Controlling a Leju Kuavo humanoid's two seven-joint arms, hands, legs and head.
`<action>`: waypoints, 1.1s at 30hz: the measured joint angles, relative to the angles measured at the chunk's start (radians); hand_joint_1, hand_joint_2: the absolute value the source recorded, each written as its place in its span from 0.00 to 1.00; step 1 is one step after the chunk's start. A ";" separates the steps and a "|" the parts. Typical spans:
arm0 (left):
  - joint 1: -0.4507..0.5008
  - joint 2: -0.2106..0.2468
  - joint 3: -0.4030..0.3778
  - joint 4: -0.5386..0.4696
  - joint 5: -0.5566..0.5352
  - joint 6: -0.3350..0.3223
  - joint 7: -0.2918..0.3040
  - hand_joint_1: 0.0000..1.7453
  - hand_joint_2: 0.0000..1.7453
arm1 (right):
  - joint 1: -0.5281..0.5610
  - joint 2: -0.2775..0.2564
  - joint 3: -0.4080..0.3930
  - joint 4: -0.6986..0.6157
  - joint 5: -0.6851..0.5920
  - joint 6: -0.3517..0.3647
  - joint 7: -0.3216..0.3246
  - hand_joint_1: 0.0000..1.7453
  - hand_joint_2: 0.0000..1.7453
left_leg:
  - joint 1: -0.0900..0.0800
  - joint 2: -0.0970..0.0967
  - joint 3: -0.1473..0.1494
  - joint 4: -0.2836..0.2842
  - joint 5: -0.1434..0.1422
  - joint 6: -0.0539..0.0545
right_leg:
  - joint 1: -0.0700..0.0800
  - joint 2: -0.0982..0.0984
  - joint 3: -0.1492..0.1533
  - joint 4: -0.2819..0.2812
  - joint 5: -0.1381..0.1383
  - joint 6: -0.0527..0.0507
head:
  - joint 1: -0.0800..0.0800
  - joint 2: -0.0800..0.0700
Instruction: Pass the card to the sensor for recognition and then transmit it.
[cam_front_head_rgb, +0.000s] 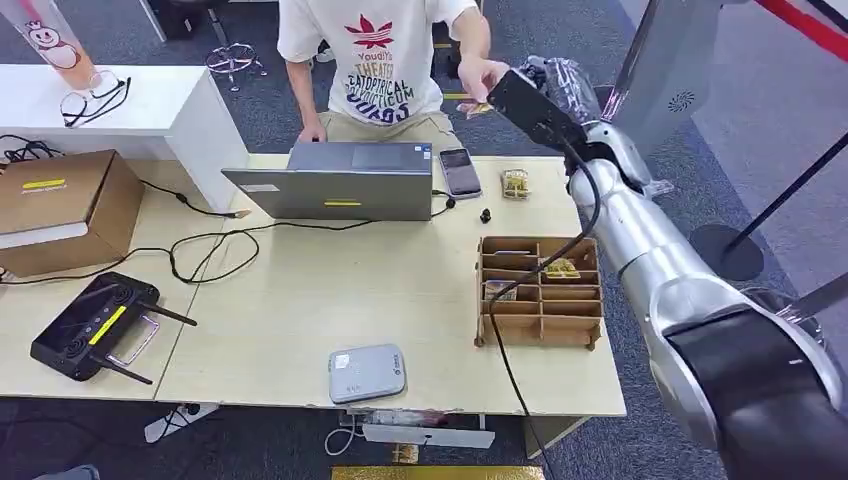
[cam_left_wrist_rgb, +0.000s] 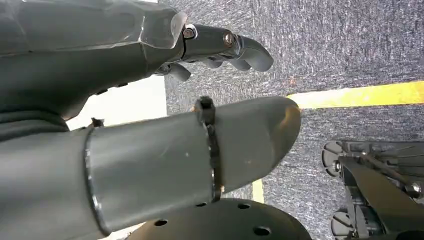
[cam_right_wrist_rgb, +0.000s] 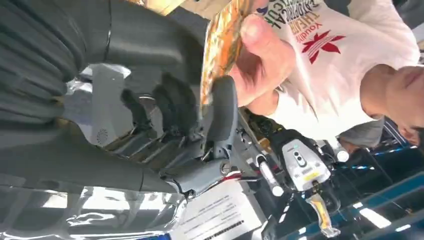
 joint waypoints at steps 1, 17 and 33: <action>0.001 0.000 0.000 0.000 0.000 0.001 -0.002 0.00 0.00 | -0.001 0.003 0.000 0.005 0.000 0.000 0.002 0.00 1.00 | 0.000 0.000 0.000 0.000 0.000 0.000 | 0.000 0.000 0.000 0.000 0.000 0.000 | 0.000 0.000; 0.006 0.000 0.000 0.000 0.000 0.007 -0.008 0.00 0.00 | -0.003 0.011 -0.003 0.041 0.014 -0.001 0.003 0.00 1.00 | 0.000 0.000 0.000 0.000 0.000 0.000 | 0.000 0.000 0.000 0.000 0.000 0.000 | 0.000 0.000; -0.003 -0.006 -0.001 0.000 -0.003 0.005 0.001 0.00 0.00 | -0.004 0.014 -0.024 0.054 0.019 -0.012 0.002 0.00 1.00 | 0.000 0.000 0.000 0.000 0.000 0.000 | 0.000 0.000 0.000 0.000 0.000 0.000 | 0.000 0.000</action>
